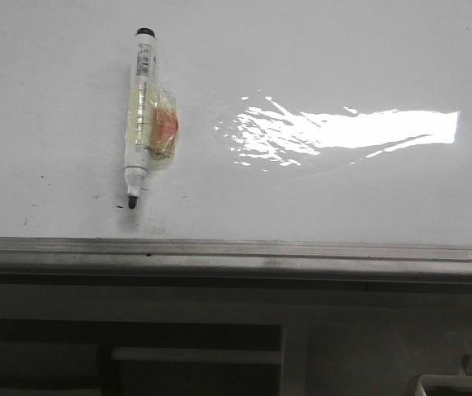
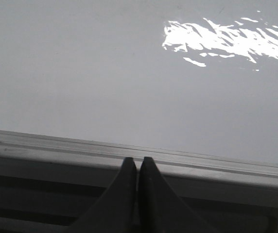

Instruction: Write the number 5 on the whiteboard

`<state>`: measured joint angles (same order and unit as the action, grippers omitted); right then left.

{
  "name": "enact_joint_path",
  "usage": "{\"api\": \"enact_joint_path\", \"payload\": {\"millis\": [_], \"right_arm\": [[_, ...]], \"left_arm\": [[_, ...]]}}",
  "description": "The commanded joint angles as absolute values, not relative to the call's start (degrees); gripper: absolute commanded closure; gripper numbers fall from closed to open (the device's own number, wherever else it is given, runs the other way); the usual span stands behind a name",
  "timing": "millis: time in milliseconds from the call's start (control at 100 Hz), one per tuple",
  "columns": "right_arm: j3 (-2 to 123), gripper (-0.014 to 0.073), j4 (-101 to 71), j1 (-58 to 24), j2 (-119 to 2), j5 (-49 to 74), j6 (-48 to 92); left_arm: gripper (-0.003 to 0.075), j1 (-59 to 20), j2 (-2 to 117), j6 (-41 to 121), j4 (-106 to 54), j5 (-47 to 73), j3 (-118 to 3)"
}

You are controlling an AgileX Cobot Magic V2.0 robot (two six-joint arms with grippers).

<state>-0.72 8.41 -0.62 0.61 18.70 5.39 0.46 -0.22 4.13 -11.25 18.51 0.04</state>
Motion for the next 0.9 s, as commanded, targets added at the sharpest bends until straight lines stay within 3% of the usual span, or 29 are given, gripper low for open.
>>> {"api": "enact_joint_path", "payload": {"millis": [0, 210, 390, 670, 890], "right_arm": [[-1.92, 0.0659, 9.53, -0.29, 1.63, 17.06, 5.66], [-1.92, 0.0659, 8.03, -0.29, 1.63, 7.97, 5.66], [-1.92, 0.0659, -15.23, -0.29, 1.63, -5.14, 5.66], [-1.34, 0.0659, -26.41, -0.29, 1.63, -4.9, 5.66], [8.66, 0.0659, -24.66, -0.29, 0.38, 7.74, 9.72]], "left_arm": [[0.0741, 0.57, -1.85, 3.68, -11.09, 14.33, 1.41], [0.0741, 0.57, -1.85, 3.68, -20.63, 13.61, 1.41], [0.0741, 0.57, -1.85, 3.68, -45.43, 11.4, 1.41], [0.0741, 0.57, -1.85, 3.91, -62.9, 7.92, 0.81], [0.0741, -0.15, 0.61, 14.86, -54.59, 11.45, -8.51]]}}
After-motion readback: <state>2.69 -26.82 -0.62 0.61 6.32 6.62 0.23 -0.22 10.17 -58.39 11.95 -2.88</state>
